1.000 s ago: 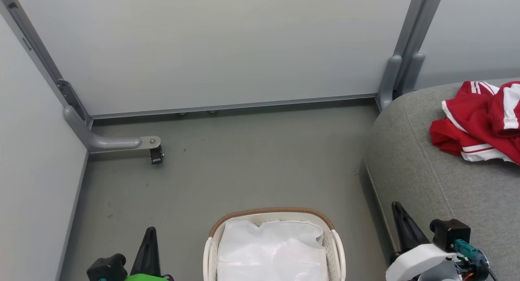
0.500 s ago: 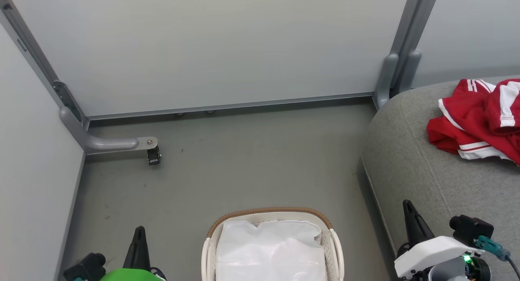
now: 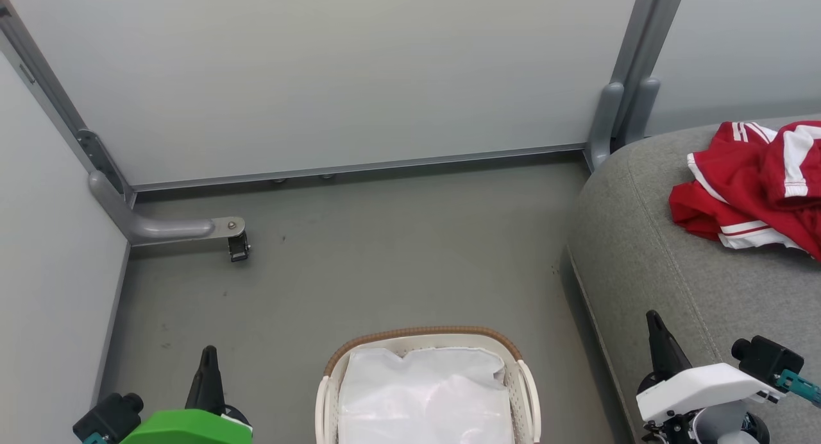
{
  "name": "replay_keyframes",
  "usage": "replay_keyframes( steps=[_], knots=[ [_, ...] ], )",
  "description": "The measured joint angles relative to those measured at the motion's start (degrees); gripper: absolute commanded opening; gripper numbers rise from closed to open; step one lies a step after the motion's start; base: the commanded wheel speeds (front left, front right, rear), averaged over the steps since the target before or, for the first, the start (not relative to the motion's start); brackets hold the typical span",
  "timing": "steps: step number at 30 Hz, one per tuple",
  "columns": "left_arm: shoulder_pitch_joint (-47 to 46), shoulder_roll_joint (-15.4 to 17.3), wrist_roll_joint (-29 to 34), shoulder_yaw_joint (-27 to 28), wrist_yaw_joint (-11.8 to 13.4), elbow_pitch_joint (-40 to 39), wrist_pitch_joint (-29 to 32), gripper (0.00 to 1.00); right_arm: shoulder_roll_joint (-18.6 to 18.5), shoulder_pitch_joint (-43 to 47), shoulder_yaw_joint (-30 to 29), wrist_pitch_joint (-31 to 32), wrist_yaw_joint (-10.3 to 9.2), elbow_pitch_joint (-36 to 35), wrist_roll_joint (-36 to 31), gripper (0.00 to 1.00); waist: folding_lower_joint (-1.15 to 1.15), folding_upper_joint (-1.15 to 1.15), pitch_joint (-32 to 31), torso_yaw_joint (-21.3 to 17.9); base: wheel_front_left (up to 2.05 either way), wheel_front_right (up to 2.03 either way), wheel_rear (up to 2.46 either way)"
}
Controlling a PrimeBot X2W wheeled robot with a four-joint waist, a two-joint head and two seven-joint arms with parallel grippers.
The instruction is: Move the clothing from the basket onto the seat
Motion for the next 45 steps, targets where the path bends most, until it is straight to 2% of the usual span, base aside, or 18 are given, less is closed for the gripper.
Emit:
replay_keyframes(
  steps=[19, 45],
  knots=[
    [-1.8, 0.0, -12.4, 2.3, -0.7, -1.3, 3.8, 0.0, -0.1, -0.7, -1.6, 3.7, -0.01, -1.2, 13.9, 0.0, 0.0, 0.0, 0.2, -0.8, 0.0, 0.0, 0.0],
    [-3.8, 0.0, -25.5, 4.9, -1.5, -2.6, 7.9, 0.0, -0.2, -1.6, -3.4, 7.8, -0.01, -2.7, 29.1, 0.0, 0.0, 0.0, 0.4, -1.9, 0.0, 0.0, 0.0]
  ],
)
